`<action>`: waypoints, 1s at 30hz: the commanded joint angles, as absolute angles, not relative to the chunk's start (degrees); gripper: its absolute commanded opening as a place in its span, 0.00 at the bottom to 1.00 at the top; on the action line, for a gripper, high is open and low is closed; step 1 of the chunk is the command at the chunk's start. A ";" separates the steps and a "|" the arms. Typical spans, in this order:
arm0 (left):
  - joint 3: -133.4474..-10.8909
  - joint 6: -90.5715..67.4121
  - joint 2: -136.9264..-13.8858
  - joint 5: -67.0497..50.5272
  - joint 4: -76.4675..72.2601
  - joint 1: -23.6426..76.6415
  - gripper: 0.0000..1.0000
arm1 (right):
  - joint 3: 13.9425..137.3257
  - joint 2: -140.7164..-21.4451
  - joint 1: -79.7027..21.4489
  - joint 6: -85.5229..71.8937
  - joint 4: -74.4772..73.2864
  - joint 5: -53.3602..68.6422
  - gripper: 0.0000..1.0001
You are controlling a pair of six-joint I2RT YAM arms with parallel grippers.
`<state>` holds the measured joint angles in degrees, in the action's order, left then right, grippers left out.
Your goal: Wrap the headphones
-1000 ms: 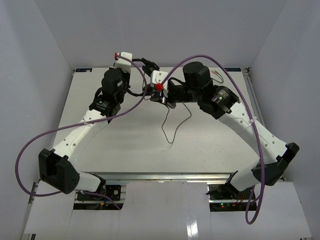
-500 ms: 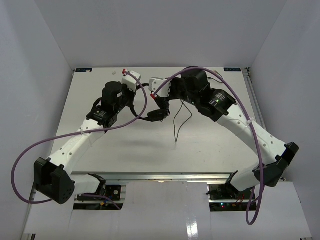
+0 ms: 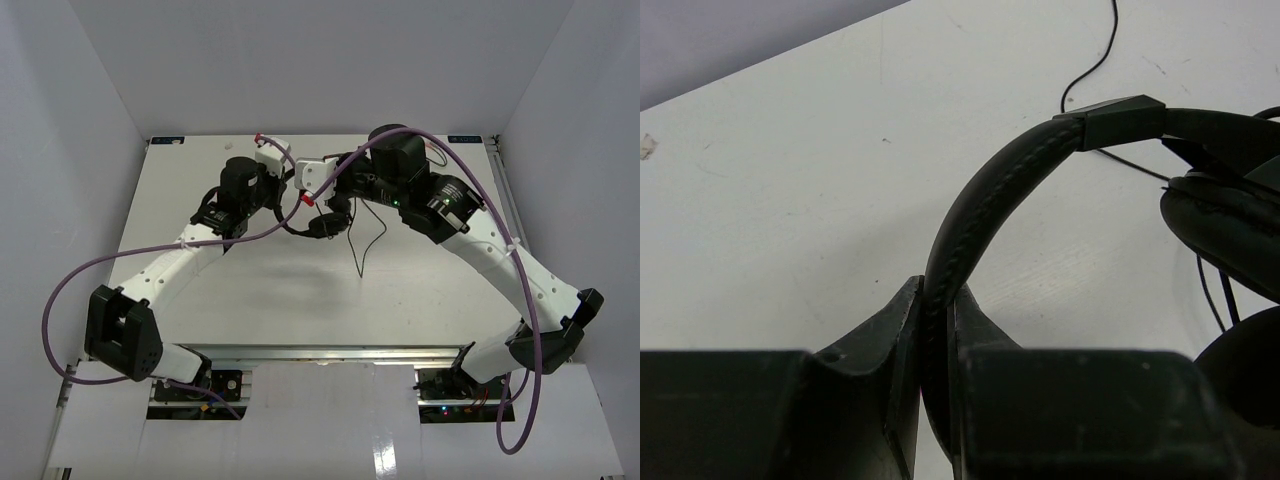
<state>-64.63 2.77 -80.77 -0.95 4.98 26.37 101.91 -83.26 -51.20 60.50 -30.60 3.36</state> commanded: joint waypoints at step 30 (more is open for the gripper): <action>-71.71 -9.72 -85.75 -4.42 2.02 27.69 0.00 | 103.24 -81.74 -52.03 64.86 -27.69 -4.95 0.08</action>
